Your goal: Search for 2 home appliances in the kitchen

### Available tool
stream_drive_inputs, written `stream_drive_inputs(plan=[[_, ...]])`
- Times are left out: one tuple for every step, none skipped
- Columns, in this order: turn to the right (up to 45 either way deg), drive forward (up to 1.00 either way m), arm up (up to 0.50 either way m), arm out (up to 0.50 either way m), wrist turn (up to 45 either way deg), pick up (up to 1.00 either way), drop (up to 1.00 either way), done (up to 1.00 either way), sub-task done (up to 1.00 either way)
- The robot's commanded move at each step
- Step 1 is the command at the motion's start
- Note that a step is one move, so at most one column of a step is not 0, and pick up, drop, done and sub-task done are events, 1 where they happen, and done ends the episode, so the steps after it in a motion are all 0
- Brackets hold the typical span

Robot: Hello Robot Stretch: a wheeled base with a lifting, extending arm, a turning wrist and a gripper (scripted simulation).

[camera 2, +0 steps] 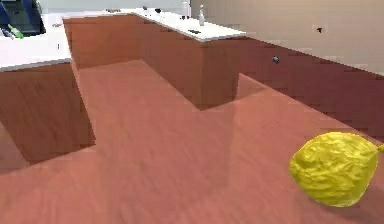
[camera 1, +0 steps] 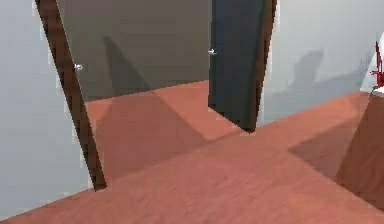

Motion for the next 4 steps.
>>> stream_drive_inputs(plan=[[-45.0,0.00,0.00,0.00,0.0,0.00,0.00,0.00,0.00],[-45.0,0.00,0.00,0.00,0.0,0.00,0.00,0.00,0.00],[-21.0,0.00,0.00,0.00,0.0,0.00,0.00,0.00,0.00],[0.0,0.00,0.00,0.00,0.0,0.00,0.00,0.00,1.00]])
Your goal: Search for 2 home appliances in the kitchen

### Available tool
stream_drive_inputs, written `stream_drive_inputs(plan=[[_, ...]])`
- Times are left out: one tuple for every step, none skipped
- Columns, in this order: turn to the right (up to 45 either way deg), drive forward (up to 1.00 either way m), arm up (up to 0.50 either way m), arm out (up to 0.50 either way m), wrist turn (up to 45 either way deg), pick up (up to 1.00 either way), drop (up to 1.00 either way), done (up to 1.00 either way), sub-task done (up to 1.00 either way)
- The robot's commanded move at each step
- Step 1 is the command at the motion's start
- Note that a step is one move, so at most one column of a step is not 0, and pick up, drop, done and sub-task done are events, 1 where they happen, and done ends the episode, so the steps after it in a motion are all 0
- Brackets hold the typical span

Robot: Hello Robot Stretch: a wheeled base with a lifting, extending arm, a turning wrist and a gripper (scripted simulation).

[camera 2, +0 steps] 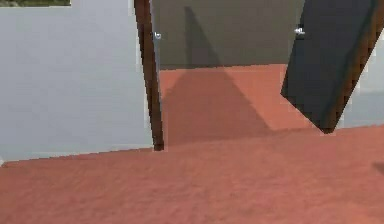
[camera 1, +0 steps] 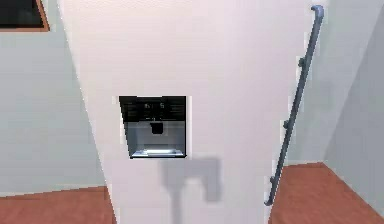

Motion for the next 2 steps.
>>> stream_drive_inputs(plan=[[-45.0,0.00,0.00,0.00,0.0,0.00,0.00,0.00,0.00],[-45.0,0.00,0.00,0.00,0.0,0.00,0.00,0.00,0.00]])
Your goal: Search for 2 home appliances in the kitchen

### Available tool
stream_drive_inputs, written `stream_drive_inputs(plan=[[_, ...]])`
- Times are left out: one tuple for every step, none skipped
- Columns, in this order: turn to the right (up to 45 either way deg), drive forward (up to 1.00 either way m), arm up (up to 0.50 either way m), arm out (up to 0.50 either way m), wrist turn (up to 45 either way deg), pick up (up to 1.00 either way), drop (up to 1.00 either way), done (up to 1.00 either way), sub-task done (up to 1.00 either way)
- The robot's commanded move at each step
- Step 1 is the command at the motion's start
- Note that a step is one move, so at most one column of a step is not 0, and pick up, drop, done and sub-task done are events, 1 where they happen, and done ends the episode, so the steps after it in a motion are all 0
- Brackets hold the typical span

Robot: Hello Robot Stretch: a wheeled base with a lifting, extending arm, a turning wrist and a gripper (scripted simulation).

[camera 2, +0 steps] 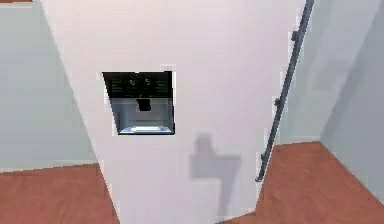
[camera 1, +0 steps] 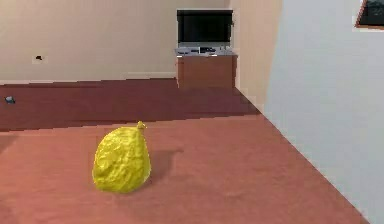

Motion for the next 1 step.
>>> stream_drive_inputs(plan=[[-45.0,0.00,0.00,0.00,0.0,0.00,0.00,0.00,0.00]])
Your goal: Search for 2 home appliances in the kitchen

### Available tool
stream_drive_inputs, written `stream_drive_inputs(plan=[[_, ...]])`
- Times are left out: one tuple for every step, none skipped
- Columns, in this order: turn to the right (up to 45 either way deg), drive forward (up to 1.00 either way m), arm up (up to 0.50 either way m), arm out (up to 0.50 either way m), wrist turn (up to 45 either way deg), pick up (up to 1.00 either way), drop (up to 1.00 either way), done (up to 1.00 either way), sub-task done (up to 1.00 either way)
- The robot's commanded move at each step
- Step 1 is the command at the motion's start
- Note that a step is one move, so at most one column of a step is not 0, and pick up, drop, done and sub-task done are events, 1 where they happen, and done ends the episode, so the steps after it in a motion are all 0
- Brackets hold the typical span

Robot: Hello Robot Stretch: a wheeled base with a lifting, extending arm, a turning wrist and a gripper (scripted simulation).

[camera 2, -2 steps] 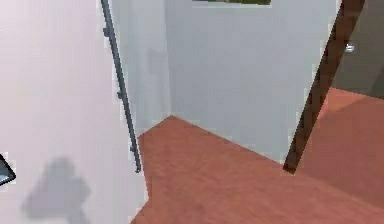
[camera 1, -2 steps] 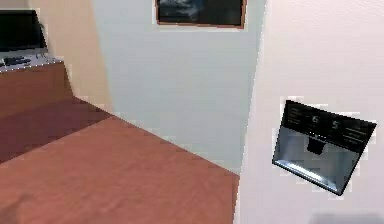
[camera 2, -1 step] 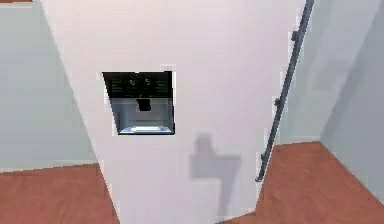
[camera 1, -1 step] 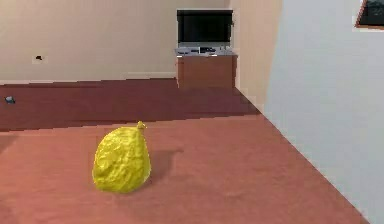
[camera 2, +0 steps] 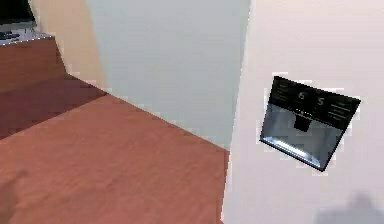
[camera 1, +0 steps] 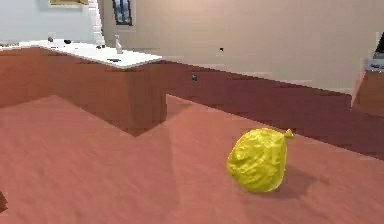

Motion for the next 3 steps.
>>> stream_drive_inputs(plan=[[-33.0,0.00,0.00,0.00,0.0,0.00,0.00,0.00,0.00],[0.0,1.00,0.00,0.00,0.0,0.00,0.00,0.00,0.00],[0.0,0.75,0.00,0.00,0.0,0.00,0.00,0.00,0.00]])
